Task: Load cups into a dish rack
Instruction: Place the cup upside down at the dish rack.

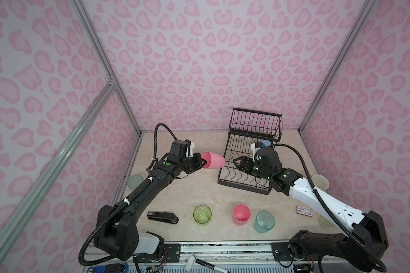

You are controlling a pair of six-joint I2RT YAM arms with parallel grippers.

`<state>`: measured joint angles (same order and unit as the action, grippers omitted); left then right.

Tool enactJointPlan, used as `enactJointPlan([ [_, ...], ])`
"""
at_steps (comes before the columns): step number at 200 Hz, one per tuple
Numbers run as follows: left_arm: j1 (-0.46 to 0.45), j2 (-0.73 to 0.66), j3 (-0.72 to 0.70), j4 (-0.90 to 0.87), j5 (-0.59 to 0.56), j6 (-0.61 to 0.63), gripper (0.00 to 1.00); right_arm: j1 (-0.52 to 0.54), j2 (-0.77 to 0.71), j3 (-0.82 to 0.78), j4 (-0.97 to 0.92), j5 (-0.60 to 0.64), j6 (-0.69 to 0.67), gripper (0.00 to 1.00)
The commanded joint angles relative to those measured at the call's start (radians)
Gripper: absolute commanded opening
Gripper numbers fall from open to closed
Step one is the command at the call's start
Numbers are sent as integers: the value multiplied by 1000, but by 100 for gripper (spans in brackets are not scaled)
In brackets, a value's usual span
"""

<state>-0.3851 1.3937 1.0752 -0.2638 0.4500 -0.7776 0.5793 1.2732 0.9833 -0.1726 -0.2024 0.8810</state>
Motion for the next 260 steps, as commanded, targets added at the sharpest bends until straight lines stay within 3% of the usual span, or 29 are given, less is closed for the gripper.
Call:
enactJointPlan([
  [1,8,-6,-15,198,114,-57,3,-2,-15,-15,128,-35,220,73],
  [44,12,15,-65,392,192,-117,3,56,-70,-82,312,162,483,71],
  [102,12,0,-154,590,231,-190,3,207,-41,-41,268,476,697,71],
  [162,13,-5,-161,672,258,-208,3,239,19,-19,301,509,819,75],
  [260,-7,-11,-198,750,259,-250,3,238,43,-36,442,504,868,77],
])
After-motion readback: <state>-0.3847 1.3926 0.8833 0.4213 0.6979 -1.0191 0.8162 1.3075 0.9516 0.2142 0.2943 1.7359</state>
